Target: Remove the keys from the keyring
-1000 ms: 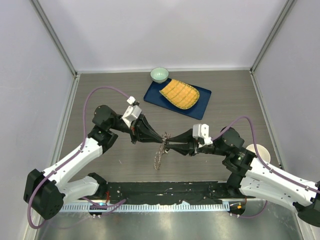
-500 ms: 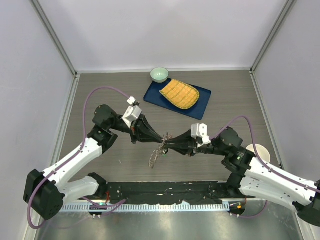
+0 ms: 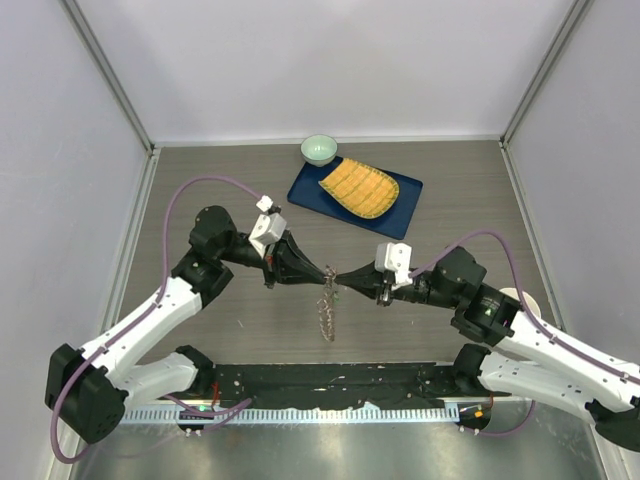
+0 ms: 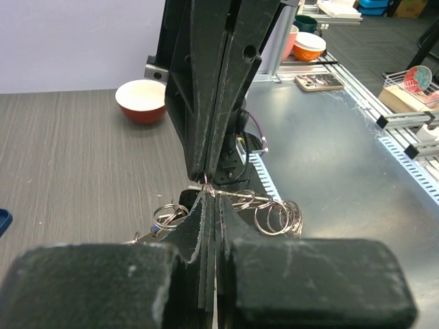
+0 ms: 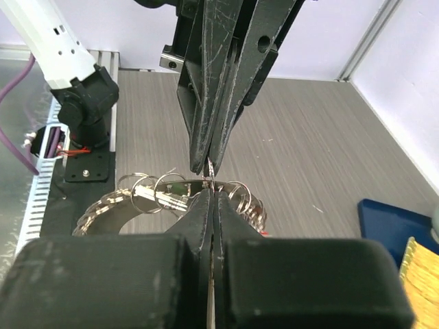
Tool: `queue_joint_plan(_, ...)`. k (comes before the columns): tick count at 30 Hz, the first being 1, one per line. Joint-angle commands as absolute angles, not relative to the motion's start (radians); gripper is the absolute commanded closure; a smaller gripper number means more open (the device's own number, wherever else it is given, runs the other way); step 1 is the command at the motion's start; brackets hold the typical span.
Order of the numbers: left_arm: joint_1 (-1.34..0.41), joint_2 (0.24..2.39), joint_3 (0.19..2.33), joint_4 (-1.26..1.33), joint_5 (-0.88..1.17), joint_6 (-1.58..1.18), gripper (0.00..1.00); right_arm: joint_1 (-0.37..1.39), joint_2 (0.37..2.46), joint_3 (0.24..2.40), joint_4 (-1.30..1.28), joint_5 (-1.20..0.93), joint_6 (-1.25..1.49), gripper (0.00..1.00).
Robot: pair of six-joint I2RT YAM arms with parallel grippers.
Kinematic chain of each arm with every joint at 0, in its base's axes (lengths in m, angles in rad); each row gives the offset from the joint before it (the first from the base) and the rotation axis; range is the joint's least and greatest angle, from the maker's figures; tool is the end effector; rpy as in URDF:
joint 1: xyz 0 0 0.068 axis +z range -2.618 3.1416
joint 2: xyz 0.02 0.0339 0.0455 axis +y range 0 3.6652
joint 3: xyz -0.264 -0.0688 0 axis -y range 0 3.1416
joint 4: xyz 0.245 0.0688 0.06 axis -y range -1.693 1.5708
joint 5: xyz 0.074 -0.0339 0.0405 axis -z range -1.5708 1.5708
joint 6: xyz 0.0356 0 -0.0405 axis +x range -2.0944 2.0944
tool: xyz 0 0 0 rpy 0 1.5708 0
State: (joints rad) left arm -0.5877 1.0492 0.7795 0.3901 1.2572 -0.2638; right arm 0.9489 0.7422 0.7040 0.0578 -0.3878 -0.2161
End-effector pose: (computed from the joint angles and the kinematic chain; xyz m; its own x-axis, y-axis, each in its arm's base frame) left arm 0.1684 -0.1529 0.3452 -0.1530 0.0053 -0.9882 0.9499 -0.2750 -0.1486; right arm 0.0936 0.1537 0.3446 0.2197 -0.0342 -0.9750 -0.9476 0.2300 -0.2216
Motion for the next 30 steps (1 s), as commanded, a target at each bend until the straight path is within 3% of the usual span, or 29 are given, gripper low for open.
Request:
queue_joint_plan(1,-0.589,1.009,0.818,0.327,1.253,-0.198,1.00,0.951,0.761,0.810,-0.030,-0.316,-0.365,0.99)
queue_joint_plan(17,-0.607,1.038,0.839,0.249,1.249,-0.150,1.00,0.959,0.844,0.896,-0.035,-0.331,-0.547,0.99)
queue_joint_plan(30,-0.617,1.057,0.865,0.207,1.267,-0.130,1.00,0.968,0.836,0.893,-0.006,-0.184,-0.635,0.99)
